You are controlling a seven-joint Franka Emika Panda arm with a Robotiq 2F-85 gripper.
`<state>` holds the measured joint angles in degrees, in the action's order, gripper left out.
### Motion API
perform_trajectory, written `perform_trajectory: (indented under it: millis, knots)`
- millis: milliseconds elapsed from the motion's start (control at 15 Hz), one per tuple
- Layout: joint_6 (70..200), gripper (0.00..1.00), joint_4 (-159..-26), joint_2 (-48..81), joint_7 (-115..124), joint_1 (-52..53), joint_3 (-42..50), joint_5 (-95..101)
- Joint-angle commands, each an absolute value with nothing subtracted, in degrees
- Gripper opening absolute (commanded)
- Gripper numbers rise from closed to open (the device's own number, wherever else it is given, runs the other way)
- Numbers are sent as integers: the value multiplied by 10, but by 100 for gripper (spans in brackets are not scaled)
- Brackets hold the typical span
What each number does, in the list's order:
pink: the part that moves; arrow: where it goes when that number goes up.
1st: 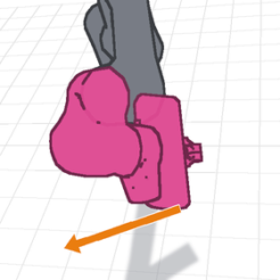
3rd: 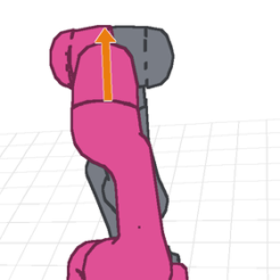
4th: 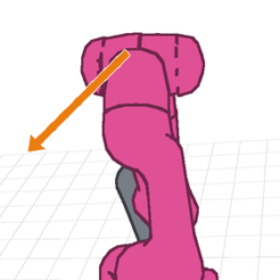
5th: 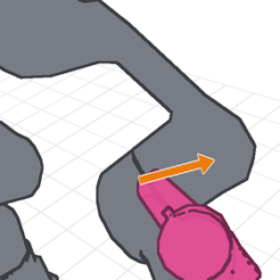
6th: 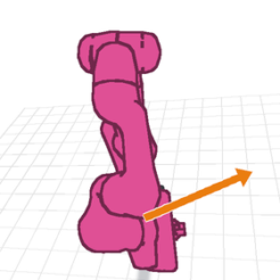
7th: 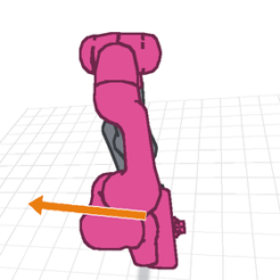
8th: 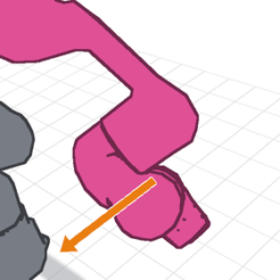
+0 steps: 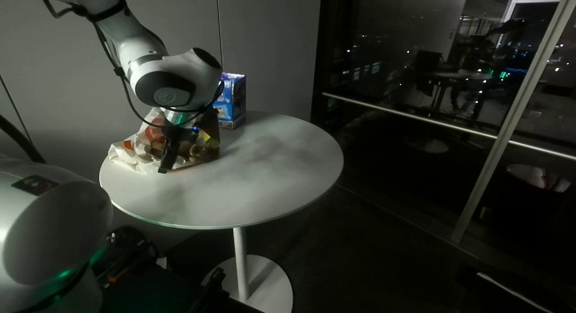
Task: Put the horse and the grey thing into the carrier bag and move it to the right
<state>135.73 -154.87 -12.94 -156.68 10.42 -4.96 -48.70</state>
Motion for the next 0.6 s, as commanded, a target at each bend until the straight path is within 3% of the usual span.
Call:
perform_trajectory:
  millis: [0, 133, 200, 533]
  knots:
    - [1365, 100, -1545, -176, -1565, 221, 13, -516]
    - [1395, 100, -1547, -160, -1612, 248, 25, -539]
    - [1397, 100, -1546, -190, -1562, 314, 70, -506]
    - [1467, 100, -1553, -178, -1574, 434, 174, -490]
